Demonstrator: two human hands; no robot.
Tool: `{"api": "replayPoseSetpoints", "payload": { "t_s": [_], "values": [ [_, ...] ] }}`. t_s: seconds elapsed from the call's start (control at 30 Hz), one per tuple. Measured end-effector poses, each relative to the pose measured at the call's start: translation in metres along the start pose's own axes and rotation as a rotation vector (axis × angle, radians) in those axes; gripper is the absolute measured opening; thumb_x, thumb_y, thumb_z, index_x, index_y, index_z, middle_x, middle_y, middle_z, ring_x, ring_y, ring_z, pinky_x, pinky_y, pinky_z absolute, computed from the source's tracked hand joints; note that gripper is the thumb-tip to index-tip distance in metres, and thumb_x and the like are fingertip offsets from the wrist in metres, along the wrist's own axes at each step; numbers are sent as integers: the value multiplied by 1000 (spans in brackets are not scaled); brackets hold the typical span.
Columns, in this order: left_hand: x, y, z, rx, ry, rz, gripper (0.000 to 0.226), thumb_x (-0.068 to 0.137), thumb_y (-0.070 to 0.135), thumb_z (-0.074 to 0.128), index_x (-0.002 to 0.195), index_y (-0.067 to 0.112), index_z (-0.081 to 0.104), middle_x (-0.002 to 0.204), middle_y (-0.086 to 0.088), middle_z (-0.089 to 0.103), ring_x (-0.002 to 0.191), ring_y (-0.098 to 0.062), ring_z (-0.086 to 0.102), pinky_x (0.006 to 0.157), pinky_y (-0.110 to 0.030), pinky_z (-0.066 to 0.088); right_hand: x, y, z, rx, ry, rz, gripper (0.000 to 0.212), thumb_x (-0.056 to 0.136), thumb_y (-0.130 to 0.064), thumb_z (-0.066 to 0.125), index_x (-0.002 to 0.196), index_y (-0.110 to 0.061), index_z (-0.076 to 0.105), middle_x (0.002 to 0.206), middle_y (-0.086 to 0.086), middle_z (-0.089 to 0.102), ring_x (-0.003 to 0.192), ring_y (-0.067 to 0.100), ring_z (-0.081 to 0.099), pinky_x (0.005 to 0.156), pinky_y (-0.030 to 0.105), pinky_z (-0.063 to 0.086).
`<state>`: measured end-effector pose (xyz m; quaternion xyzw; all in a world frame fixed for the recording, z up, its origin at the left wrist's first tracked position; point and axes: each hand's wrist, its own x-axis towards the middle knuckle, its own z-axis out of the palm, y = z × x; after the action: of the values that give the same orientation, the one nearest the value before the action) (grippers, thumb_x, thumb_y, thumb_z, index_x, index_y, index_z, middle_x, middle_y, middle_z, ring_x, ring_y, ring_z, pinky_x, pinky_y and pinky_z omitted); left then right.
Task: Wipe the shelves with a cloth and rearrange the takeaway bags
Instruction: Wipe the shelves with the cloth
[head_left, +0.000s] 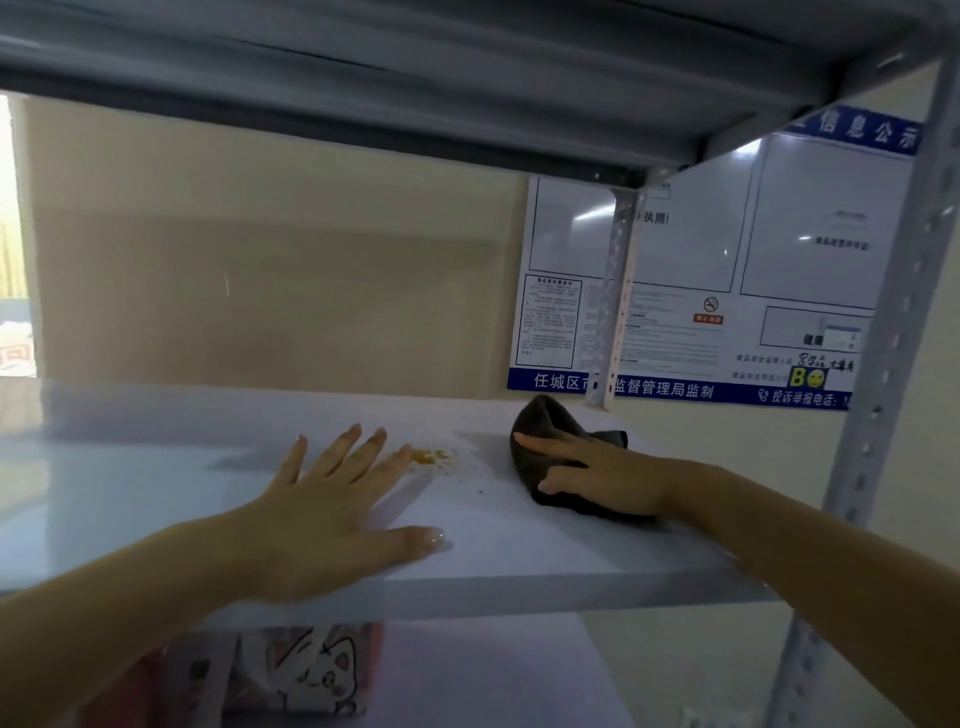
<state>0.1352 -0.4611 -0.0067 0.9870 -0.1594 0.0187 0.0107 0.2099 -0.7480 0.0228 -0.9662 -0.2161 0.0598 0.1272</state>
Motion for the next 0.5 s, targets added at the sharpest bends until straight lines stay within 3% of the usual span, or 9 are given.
{"api": "replayPoseSetpoints", "payload": {
  "t_s": [0.13, 0.27, 0.37, 0.5],
  "values": [
    [-1, 1, 1, -10, 50, -31, 102, 57, 96, -1, 141, 45, -27, 149, 17, -37, 132, -6, -41, 113, -46, -23, -35, -2, 6, 21, -45, -118, 58, 90, -58, 47, 135, -69, 13, 152, -29, -1, 143, 8, 2, 119, 41, 3],
    [-1, 3, -1, -27, 33, -29, 106, 55, 95, -1, 143, 42, -26, 149, 16, -35, 134, -7, -39, 114, -46, -21, -22, -6, -2, 53, -62, -70, 60, 90, -60, 45, 142, -59, 15, 156, -17, 8, 144, 11, 8, 119, 36, 6],
    [0, 3, -1, -26, 24, -33, 109, 55, 95, 0, 145, 40, -24, 151, 16, -31, 135, -7, -37, 114, -48, -19, 15, -12, -7, 32, -26, 19, 62, 90, -63, 41, 144, -54, 12, 160, -6, 5, 145, 22, 11, 119, 42, 7],
    [-1, 5, -3, -30, 52, -65, 117, 50, 95, -3, 148, 33, -20, 154, 13, -27, 138, -8, -33, 115, -49, -17, 37, -17, -2, 115, -3, 56, 56, 94, -52, 38, 146, -47, 19, 160, 0, 9, 144, 27, 15, 116, 42, 11]
  ]
}}
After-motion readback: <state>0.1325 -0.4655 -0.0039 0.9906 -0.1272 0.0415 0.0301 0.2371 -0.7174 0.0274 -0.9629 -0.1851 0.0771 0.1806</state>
